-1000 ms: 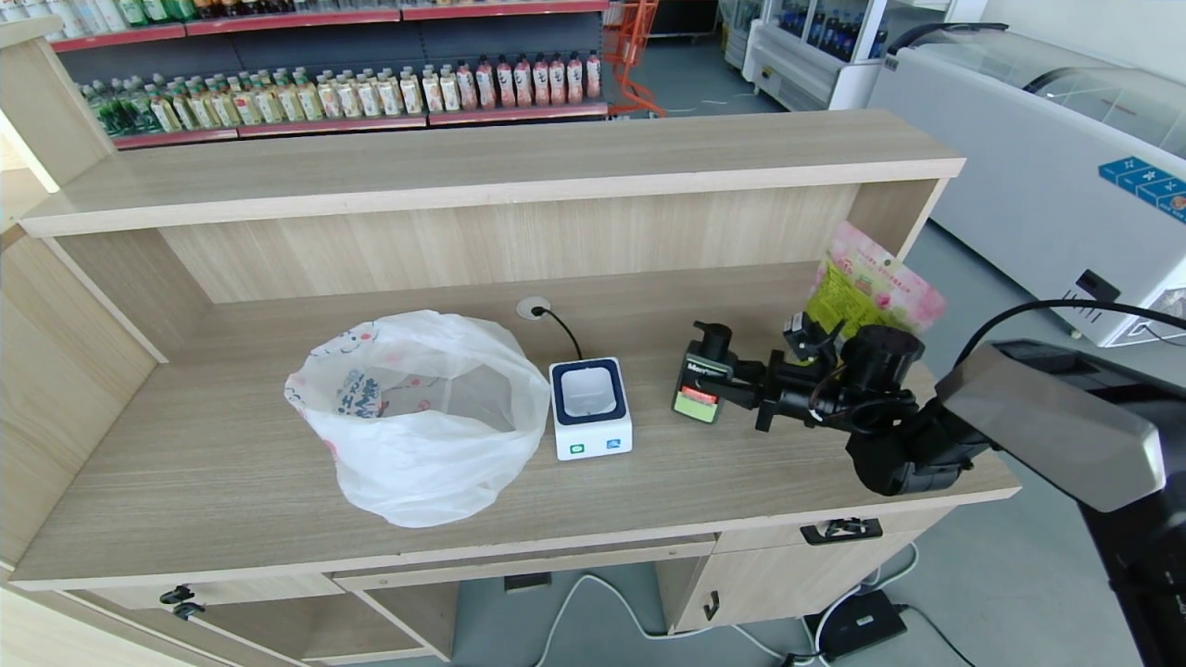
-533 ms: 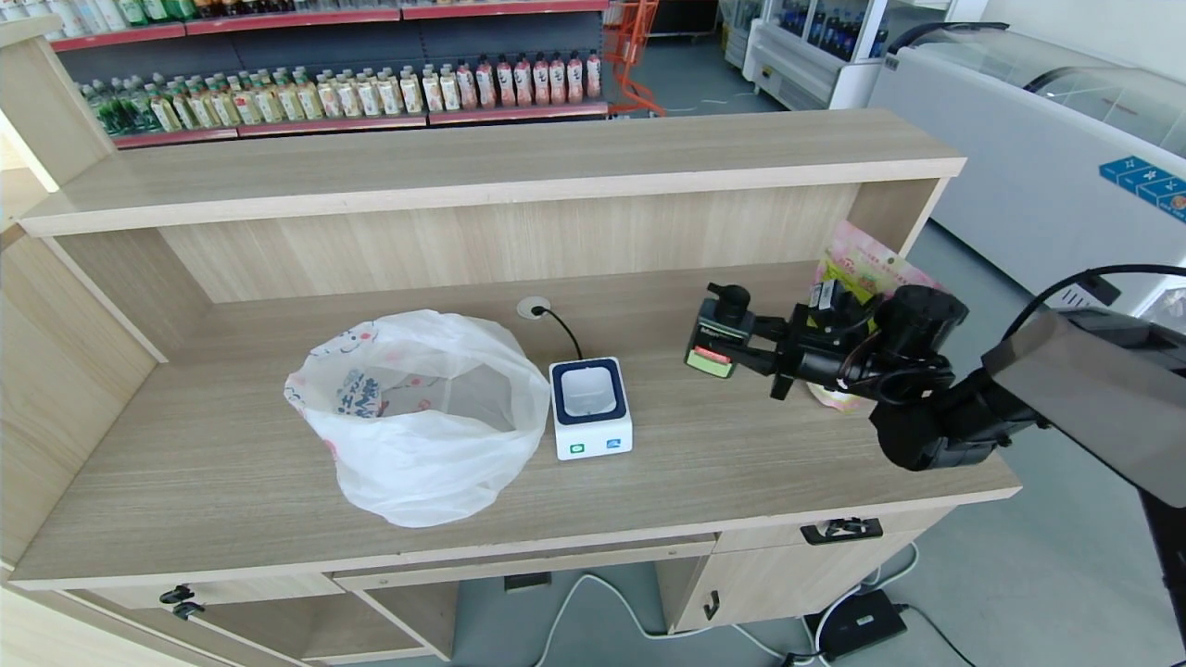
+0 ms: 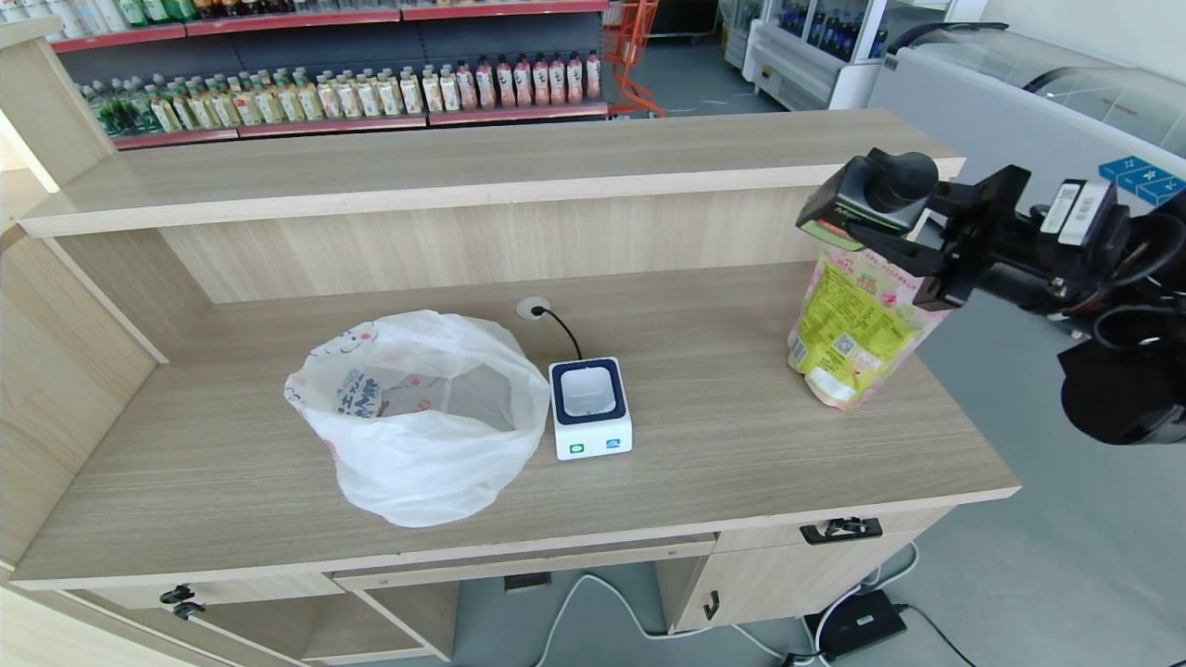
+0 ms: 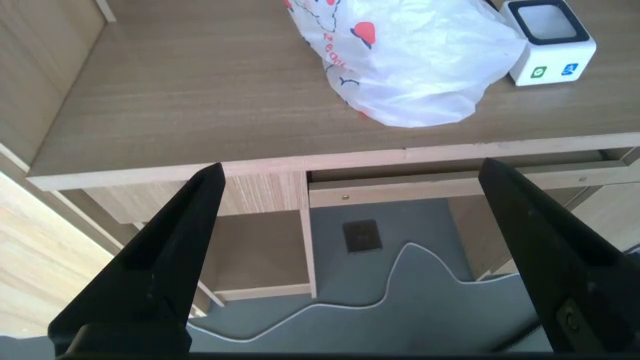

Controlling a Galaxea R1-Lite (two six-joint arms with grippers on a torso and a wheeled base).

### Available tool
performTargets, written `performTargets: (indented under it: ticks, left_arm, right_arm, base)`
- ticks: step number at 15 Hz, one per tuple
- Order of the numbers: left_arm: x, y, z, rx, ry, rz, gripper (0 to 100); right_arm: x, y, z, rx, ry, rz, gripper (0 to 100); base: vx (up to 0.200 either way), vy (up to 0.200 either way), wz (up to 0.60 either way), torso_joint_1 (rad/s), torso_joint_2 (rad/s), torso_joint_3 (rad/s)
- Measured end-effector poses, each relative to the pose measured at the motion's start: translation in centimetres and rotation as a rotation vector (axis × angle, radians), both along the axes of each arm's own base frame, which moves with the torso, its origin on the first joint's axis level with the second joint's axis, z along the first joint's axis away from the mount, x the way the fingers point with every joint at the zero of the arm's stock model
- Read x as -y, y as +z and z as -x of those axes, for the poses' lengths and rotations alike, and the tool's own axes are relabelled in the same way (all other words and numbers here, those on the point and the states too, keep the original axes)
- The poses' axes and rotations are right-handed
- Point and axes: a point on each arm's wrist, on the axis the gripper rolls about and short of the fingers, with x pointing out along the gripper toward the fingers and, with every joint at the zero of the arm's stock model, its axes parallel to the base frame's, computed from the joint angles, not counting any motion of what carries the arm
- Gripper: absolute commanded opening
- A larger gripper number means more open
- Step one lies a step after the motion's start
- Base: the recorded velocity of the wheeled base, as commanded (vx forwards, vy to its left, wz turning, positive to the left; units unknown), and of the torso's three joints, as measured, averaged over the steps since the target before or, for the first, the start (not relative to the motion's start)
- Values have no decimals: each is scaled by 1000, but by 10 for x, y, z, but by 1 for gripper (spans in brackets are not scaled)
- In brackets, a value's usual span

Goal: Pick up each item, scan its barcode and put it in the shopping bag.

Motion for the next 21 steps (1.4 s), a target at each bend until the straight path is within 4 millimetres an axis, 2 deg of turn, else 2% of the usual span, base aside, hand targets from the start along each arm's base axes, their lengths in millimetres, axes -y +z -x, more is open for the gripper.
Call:
performTargets:
  ticks: [3, 5, 7, 9, 11, 13, 14, 16, 19, 21]
  left_arm:
    - [0, 0, 0, 0, 0, 0, 100]
    - [0, 0, 0, 0, 0, 0, 100]
    - [0, 0, 0, 0, 0, 0, 100]
    - [0, 0, 0, 0, 0, 0, 100]
    - [0, 0, 0, 0, 0, 0, 100]
    - [0, 0, 0, 0, 0, 0, 100]
    - [0, 0, 0, 0, 0, 0, 100]
    - [0, 0, 0, 0, 0, 0, 100]
    - [0, 0, 0, 0, 0, 0, 100]
    - [0, 0, 0, 0, 0, 0, 100]
  right_arm:
    - [32, 19, 38, 243, -4, 207, 0]
    - [37, 24, 55, 299, -20, 242, 0]
    - [27, 28, 65, 344, 3, 250, 0]
    - [5, 25, 75, 359, 76, 241, 0]
    - [-29, 9, 93, 338, 208, 222, 0]
    - [-48, -15, 117, 275, 309, 215, 0]
    - [-52, -24, 129, 252, 336, 215, 0]
    - [-51, -27, 147, 249, 349, 215, 0]
    - [-43, -23, 152, 272, 208, 183, 0]
    - [-48, -23, 152, 271, 143, 147, 0]
  base:
    - [0, 0, 0, 0, 0, 0]
    - [0, 0, 0, 0, 0, 0]
    - [0, 0, 0, 0, 0, 0]
    - [0, 0, 0, 0, 0, 0]
    - [0, 0, 0, 0, 0, 0]
    - [0, 0, 0, 0, 0, 0]
    - [0, 0, 0, 0, 0, 0]
    - [0, 0, 0, 0, 0, 0]
    - [0, 0, 0, 0, 0, 0]
    - [0, 0, 0, 0, 0, 0]
